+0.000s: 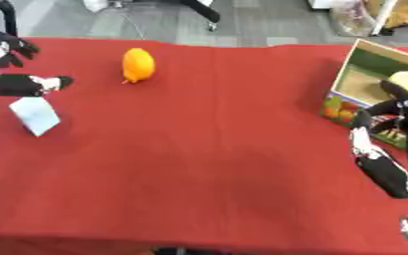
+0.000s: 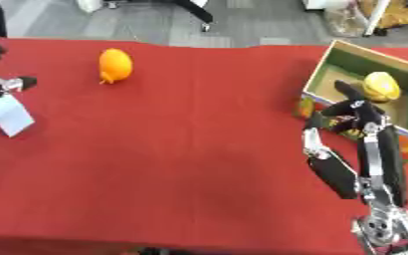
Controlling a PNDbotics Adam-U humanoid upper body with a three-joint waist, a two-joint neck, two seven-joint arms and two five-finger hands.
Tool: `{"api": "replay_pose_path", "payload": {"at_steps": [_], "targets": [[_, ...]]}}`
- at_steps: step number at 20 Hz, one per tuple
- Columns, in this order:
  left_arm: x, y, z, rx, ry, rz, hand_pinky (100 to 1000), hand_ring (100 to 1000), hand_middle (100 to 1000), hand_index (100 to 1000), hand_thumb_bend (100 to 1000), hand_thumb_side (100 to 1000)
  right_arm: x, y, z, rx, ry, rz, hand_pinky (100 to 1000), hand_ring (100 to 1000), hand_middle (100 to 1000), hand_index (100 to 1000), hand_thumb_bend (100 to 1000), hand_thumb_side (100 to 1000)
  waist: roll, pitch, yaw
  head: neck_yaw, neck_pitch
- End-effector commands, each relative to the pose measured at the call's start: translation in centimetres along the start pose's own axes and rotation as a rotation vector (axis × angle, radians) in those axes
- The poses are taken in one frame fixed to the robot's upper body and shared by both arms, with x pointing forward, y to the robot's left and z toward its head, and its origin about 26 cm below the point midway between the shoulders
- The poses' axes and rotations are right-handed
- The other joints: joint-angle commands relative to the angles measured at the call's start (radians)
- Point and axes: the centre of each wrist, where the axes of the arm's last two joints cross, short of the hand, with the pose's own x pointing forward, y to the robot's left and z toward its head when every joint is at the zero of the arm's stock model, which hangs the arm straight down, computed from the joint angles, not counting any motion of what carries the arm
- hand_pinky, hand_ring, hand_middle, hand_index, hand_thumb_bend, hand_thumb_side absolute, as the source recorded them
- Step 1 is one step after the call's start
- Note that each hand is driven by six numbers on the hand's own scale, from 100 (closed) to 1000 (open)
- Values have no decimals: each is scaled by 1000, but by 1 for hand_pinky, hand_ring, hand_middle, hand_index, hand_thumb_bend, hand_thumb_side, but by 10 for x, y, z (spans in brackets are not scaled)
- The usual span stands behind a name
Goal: Pick up the objects with one hand, pass them to the other hand, and then place them into the box on the other side of the table.
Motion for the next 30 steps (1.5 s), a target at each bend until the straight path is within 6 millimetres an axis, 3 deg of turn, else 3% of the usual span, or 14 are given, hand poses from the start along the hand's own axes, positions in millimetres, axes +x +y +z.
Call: {"api": "replay_pose_path", "payload": {"at_steps": [1, 6, 15, 22, 27, 28, 30], "targets": [[-15, 11, -7, 0, 62, -32, 834, 760, 751, 857, 564, 492, 5, -4, -3, -11, -21, -9, 486, 649, 541, 887, 100, 550, 11, -21, -1, 2, -3], [-43, 2, -21, -40, 148, -62, 834, 742, 745, 852, 543, 436, 4, -4, -1, -13, -10, -17, 484, 647, 540, 884, 100, 564, 11, -23, 2, -5, -3], [-75, -18, -40, -53, 182, -77, 835, 726, 729, 839, 509, 434, 3, -3, 1, -11, -1, -28, 483, 645, 538, 883, 100, 586, 8, -25, 5, -7, -3], [-79, -35, -45, -90, 165, -49, 834, 707, 706, 816, 493, 448, 4, -3, 1, -12, 3, -35, 482, 644, 537, 883, 100, 598, 6, -22, 2, -8, -3], [-77, -41, -46, -75, 151, -40, 810, 639, 620, 746, 403, 369, 4, -2, 2, -11, 7, -40, 482, 644, 536, 884, 100, 599, 4, -23, 1, -6, -3], [-75, -40, -46, -59, 145, -40, 793, 591, 566, 697, 340, 318, 4, -2, 2, -11, 7, -40, 482, 644, 536, 883, 100, 599, 4, -23, 1, -6, -3], [-69, -36, -44, -11, 121, -39, 779, 559, 530, 662, 312, 266, 4, -2, 2, -9, 10, -40, 481, 643, 535, 882, 100, 600, 3, -23, 2, -7, -3]]}}
